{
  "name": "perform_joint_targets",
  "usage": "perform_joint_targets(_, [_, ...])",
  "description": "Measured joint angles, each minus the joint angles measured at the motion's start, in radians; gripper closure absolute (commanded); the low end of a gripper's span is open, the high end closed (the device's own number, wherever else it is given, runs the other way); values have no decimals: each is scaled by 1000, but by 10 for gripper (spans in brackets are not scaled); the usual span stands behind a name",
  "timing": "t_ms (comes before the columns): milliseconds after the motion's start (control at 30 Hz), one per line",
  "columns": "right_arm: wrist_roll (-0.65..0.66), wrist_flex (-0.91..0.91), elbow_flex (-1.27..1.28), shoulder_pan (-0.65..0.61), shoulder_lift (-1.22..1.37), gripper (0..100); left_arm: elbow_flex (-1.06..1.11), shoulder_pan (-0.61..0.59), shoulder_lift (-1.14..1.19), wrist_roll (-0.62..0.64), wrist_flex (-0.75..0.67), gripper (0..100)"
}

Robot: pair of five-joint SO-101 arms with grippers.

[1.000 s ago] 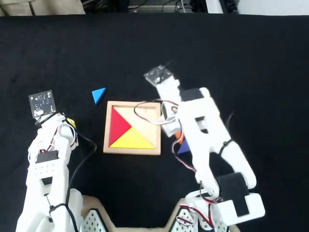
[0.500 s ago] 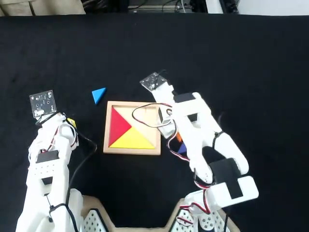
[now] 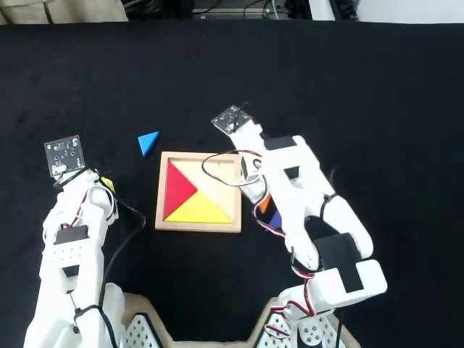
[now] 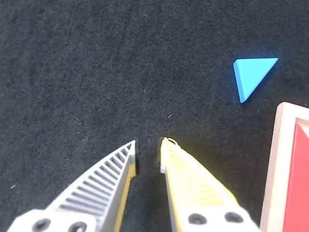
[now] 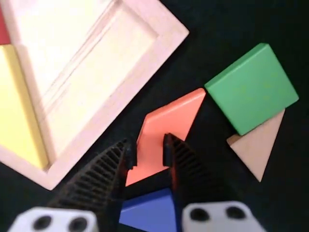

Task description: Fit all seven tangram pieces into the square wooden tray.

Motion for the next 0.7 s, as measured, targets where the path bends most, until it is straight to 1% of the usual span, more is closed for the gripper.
perform_joint_targets(133, [35, 0, 0, 0, 3, 913, 0, 0, 0, 0, 0, 902])
perform_joint_targets(500, [44, 3, 0, 0, 5, 918, 0, 0, 0, 0, 0, 902])
perform_joint_targets(633, [48, 57, -29, 0, 17, 985, 0, 0, 0, 0, 0, 902])
perform_joint_targets(700, [48, 104, -48, 0, 25, 977, 0, 0, 0, 0, 0, 902])
